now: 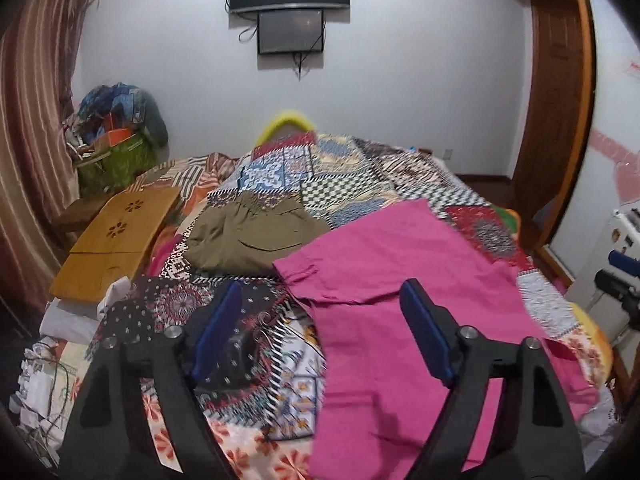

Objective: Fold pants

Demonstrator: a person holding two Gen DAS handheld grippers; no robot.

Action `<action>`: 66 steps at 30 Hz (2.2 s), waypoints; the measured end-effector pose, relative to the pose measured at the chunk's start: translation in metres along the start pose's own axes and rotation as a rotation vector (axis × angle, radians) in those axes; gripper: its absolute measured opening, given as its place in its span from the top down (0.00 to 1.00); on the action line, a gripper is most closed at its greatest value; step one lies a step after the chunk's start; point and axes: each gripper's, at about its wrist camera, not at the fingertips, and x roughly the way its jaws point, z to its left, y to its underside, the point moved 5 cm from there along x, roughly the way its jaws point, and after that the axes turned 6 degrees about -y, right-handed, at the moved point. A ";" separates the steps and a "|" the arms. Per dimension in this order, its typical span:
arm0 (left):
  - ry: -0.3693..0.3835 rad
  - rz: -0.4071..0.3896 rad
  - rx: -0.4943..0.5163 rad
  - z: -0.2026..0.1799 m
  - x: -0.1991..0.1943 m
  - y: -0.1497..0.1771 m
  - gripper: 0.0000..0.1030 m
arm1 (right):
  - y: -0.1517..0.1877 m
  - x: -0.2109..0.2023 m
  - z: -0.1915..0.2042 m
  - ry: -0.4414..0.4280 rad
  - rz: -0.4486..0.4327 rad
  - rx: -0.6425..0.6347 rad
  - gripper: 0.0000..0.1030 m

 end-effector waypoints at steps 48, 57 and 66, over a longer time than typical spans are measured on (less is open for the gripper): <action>0.113 0.320 0.131 -0.049 0.062 0.078 0.29 | 0.079 0.058 -0.009 -0.182 0.389 -0.047 0.55; 0.121 0.330 0.104 -0.047 0.066 0.085 0.26 | 0.073 0.086 -0.030 -0.084 0.362 0.019 0.57; 0.122 0.330 0.096 -0.046 0.066 0.088 0.24 | 0.071 0.089 -0.029 -0.076 0.326 0.002 0.91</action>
